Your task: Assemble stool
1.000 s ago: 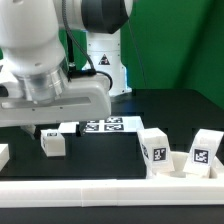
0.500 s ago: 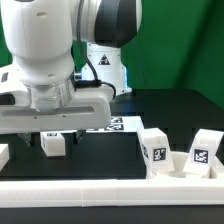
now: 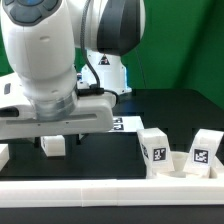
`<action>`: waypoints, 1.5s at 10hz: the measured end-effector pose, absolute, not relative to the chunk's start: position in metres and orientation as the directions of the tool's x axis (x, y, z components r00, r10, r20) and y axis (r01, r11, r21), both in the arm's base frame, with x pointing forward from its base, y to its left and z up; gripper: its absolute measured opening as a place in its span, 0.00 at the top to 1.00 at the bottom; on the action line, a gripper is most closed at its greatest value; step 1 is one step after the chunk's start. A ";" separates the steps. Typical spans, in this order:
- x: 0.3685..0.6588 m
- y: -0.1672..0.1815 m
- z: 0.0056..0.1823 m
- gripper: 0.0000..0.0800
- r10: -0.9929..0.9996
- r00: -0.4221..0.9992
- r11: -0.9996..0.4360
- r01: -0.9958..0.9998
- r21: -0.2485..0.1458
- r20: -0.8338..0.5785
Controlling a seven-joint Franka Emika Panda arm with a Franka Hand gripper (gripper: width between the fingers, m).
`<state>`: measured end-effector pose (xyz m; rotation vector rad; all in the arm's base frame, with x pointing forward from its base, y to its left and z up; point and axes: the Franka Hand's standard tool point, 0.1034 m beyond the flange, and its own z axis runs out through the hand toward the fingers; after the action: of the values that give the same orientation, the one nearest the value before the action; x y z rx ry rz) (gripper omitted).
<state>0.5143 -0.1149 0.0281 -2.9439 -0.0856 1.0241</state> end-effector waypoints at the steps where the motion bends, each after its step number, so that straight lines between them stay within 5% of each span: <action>1: 0.511 -0.113 0.026 0.19 0.062 0.730 -0.998 0.040 -0.049 -0.681; 4: 0.506 -0.123 0.011 0.19 0.109 0.635 -0.993 0.107 -0.053 -0.765; 15: 0.498 -0.128 0.007 0.19 0.081 0.633 -0.995 0.101 -0.021 -0.770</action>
Offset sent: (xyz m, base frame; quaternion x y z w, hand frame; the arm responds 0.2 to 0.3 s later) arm -0.0144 -0.0226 -0.0121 -0.0608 -0.0664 -0.0332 0.9954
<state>0.4979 -0.1284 0.0066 -2.8604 -0.1592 1.3469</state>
